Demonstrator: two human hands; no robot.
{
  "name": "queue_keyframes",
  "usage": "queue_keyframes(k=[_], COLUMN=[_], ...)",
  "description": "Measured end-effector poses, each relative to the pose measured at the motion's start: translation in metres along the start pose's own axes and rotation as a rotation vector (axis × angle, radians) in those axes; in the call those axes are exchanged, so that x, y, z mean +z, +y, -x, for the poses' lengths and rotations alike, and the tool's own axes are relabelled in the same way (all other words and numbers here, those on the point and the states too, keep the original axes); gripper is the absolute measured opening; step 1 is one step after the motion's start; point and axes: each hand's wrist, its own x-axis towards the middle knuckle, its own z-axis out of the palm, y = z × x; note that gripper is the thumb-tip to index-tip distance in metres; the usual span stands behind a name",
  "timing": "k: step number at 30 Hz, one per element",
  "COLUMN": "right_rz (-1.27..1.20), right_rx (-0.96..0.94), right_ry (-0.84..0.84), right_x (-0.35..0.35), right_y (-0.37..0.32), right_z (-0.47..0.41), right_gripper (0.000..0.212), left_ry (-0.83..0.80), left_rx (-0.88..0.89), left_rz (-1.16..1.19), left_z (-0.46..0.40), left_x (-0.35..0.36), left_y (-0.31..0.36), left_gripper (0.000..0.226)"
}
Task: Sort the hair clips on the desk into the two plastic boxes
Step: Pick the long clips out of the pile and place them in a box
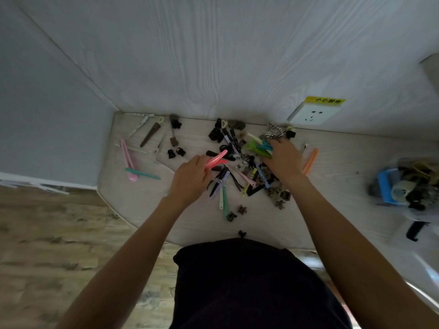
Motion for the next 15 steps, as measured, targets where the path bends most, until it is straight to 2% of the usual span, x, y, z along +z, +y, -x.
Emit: queue_keyframes(k=[4, 8, 11, 15], right_rz=[0.049, -0.061, -0.108, -0.231], right_rx=[-0.004, 0.032, 0.117, 0.274], right_ry=[-0.012, 0.068, 0.14, 0.146], right_x=[0.002, -0.01, -0.019, -0.013], right_y=[-0.007, -0.008, 0.003, 0.037], right_z=[0.004, 0.02, 0.039, 0.062], right_gripper=[0.053, 0.041, 0.045, 0.051], left_ry=[0.0, -0.031, -0.058, -0.176], left_rx=[-0.129, -0.138, -0.037, 0.157], left_rz=[0.044, 0.071, 0.057, -0.043], left_z=[0.016, 0.023, 0.017, -0.002], left_x=[0.007, 0.011, 0.011, 0.017], left_y=[0.01, 0.017, 0.032, 0.054], left_gripper=[0.035, 0.026, 0.028, 0.039])
